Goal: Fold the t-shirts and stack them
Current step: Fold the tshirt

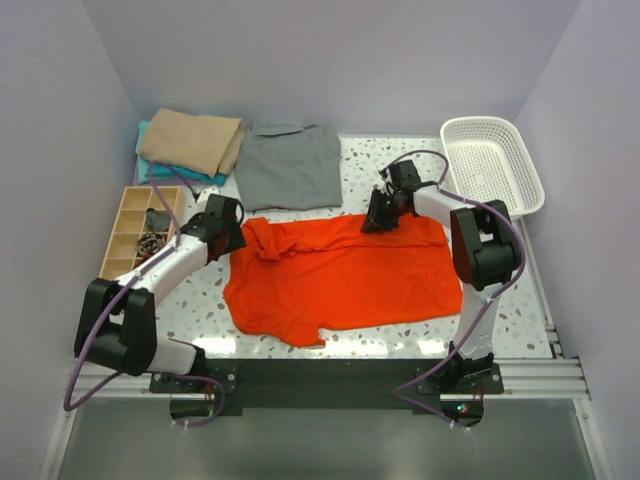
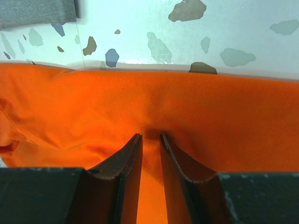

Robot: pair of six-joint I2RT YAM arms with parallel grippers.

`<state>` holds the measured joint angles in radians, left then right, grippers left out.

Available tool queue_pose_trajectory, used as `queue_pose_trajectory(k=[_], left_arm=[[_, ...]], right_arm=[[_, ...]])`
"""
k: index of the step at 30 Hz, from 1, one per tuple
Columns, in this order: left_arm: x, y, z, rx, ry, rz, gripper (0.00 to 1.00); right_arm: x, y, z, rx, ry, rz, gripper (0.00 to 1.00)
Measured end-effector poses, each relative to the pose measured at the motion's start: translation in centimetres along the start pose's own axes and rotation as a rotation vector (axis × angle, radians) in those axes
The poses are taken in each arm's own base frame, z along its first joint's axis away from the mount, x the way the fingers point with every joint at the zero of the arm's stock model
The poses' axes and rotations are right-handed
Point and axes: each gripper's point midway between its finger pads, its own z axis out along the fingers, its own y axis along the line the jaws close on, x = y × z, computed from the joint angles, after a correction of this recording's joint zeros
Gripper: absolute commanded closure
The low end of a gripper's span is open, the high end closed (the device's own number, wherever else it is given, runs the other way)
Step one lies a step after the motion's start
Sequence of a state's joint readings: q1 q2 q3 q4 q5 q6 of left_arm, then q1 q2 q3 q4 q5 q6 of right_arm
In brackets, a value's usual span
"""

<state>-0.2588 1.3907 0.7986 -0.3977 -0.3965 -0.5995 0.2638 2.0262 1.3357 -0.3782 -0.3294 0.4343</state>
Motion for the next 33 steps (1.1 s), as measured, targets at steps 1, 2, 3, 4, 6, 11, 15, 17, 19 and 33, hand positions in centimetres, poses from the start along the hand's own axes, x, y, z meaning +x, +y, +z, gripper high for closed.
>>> queue_pose_trajectory(k=[1, 2, 3, 4, 6, 11, 15, 17, 19, 33], left_arm=[[-0.6, -0.9, -0.2, 0.026, -0.012, 0.011, 0.34], [-1.2, -2.1, -0.4, 0.059, -0.024, 0.022, 0.34], [-1.8, -3.4, -0.6, 0.092, -0.037, 0.034, 0.34], [-2.5, -4.8, -0.8, 0.123, -0.049, 0.05, 0.34], [-3.5, -7.8, -1.1, 0.183, -0.067, 0.076, 0.34], [-3.8, -13.2, -1.0, 0.263, -0.069, 0.133, 0.34], [-2.8, -15.1, -0.3, 0.246, -0.052, 0.189, 0.35], [-2.1, -15.2, 0.1, 0.218, -0.048, 0.22, 0.35], [-1.5, -15.0, 0.3, 0.182, -0.044, 0.247, 0.35], [-1.0, -11.7, 1.3, -0.021, -0.053, 0.322, 0.51]], right_arm=[[0.0, 0.0, 0.0, 0.0, 0.0, 0.0, 0.71], [0.0, 0.0, 0.0, 0.0, 0.0, 0.0, 0.71], [0.0, 0.0, 0.0, 0.0, 0.0, 0.0, 0.72], [0.0, 0.0, 0.0, 0.001, 0.0, 0.0, 0.71], [0.0, 0.0, 0.0, 0.001, 0.0, 0.0, 0.71], [0.0, 0.0, 0.0, 0.0, 0.0, 0.0, 0.71], [0.0, 0.0, 0.0, 0.001, 0.0, -0.001, 0.71], [0.0, 0.0, 0.0, 0.0, 0.0, -0.001, 0.71], [0.0, 0.0, 0.0, 0.0, 0.0, -0.001, 0.71], [0.0, 0.0, 0.0, 0.0, 0.001, -0.001, 0.71]])
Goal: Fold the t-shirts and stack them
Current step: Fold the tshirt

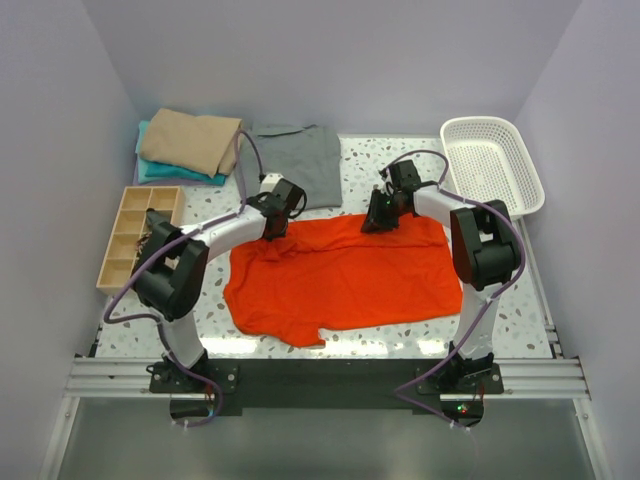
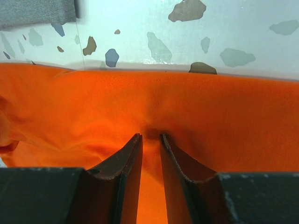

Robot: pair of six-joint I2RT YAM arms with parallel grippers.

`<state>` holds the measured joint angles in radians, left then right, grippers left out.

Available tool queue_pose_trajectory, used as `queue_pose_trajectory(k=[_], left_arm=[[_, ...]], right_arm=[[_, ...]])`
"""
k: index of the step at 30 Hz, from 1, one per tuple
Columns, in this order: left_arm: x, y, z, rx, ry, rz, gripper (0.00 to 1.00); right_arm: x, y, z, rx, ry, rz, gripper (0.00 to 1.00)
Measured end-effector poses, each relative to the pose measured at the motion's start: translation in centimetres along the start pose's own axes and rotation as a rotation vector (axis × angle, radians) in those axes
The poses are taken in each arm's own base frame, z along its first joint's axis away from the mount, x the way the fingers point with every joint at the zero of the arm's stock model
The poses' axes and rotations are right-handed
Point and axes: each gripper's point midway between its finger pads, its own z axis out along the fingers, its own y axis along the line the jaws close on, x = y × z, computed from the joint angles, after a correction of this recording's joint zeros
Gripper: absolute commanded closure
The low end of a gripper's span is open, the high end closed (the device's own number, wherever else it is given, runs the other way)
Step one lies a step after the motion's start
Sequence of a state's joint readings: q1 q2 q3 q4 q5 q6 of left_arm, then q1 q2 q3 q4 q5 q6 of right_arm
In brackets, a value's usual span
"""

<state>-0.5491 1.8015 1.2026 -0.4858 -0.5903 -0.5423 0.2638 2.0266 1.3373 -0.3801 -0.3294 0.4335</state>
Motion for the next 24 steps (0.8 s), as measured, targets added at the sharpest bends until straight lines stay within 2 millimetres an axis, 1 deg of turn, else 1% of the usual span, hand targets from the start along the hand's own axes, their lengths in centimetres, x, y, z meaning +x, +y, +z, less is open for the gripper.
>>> queue_pose_trajectory(k=[2, 3, 5, 6, 7, 8, 9, 14, 17, 21, 24], left_arm=[[0.3, 0.0, 0.2, -0.006, 0.007, 0.008, 0.54], [0.4, 0.0, 0.3, -0.01, 0.01, 0.011, 0.62], [0.6, 0.0, 0.4, -0.016, 0.013, 0.015, 0.73], [0.7, 0.0, 0.4, -0.017, 0.015, 0.015, 0.83], [0.7, 0.1, 0.4, -0.018, 0.016, 0.014, 0.9], [0.7, 0.1, 0.4, -0.019, 0.016, 0.012, 0.96], [0.7, 0.1, 0.4, -0.021, 0.015, 0.01, 1.0], [0.5, 0.3, 0.4, -0.034, 0.008, 0.002, 1.0], [0.2, 1.0, -0.2, -0.047, -0.01, -0.016, 1.0], [-0.3, 3.5, -1.9, -0.067, -0.055, -0.097, 1.0], [-0.1, 7.0, -2.1, -0.104, -0.065, -0.182, 1.0]], right_arm=[[0.0, 0.0, 0.0, 0.0, 0.0, 0.0, 0.71], [0.0, 0.0, 0.0, 0.0, 0.0, 0.0, 0.71], [0.0, 0.0, 0.0, 0.0, 0.0, 0.0, 0.71], [0.0, 0.0, 0.0, 0.0, 0.0, 0.0, 0.71], [0.0, 0.0, 0.0, -0.001, 0.0, 0.0, 0.71], [0.0, 0.0, 0.0, -0.001, 0.0, 0.0, 0.71], [0.0, 0.0, 0.0, -0.001, 0.0, 0.0, 0.71], [0.0, 0.0, 0.0, -0.001, 0.001, 0.0, 0.72], [0.0, 0.0, 0.0, -0.002, 0.002, -0.002, 0.71], [0.0, 0.0, 0.0, -0.002, 0.003, -0.003, 0.72], [0.0, 0.0, 0.0, -0.002, 0.003, -0.003, 0.72]])
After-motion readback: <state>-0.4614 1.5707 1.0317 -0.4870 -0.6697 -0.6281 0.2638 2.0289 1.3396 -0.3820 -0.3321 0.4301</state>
